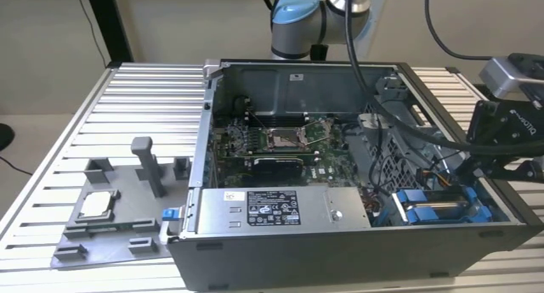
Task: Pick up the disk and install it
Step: 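Insert the second disk wire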
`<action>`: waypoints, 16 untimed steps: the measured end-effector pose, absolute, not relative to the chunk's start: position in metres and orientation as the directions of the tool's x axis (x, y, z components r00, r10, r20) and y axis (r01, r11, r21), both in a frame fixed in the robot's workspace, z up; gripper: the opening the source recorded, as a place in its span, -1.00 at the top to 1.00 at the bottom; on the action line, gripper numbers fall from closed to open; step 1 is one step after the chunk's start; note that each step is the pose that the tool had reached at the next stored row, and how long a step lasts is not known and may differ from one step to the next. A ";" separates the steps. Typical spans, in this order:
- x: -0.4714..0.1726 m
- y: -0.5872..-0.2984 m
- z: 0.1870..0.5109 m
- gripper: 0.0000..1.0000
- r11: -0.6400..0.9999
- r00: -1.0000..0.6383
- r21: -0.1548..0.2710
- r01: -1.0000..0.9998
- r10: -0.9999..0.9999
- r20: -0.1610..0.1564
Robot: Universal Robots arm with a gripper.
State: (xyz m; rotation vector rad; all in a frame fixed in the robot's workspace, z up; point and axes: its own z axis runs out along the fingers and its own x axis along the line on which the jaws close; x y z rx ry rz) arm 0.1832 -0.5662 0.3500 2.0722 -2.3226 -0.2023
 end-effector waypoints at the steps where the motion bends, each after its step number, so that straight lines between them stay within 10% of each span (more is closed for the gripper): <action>1: 0.183 -0.566 0.354 1.00 0.109 -0.117 0.112 -0.988 -0.991 -0.069; 16: 0.127 -0.571 0.363 1.00 0.109 -0.114 0.070 -0.992 -0.991 -0.073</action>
